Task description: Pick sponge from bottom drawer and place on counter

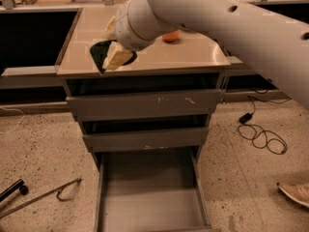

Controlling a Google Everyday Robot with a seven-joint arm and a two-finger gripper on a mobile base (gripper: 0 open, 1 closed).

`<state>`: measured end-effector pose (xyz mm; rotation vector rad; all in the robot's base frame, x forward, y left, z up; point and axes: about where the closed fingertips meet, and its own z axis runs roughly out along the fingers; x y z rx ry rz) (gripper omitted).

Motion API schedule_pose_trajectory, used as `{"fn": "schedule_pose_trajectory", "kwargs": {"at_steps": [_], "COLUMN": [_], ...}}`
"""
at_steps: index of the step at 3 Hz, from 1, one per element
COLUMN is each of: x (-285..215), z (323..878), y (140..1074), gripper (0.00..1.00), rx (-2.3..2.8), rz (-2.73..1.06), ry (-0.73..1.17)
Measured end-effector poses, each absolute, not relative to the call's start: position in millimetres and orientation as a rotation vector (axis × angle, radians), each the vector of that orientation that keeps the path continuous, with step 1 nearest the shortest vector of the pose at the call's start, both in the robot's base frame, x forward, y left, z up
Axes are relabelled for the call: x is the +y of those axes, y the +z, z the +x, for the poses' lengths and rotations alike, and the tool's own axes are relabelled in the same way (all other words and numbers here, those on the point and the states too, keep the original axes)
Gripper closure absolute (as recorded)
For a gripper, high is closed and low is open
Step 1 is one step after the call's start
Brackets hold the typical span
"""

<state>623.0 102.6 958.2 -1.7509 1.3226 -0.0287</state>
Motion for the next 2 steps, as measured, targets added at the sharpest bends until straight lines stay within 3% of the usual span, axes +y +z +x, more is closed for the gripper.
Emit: {"fn": "schedule_pose_trajectory", "kwargs": {"at_steps": [2], "x": [104], "z": [759], "y": [930], "gripper": [1.0], "rx": [1.37], "rz": [-1.789], "ry": [-0.076]}}
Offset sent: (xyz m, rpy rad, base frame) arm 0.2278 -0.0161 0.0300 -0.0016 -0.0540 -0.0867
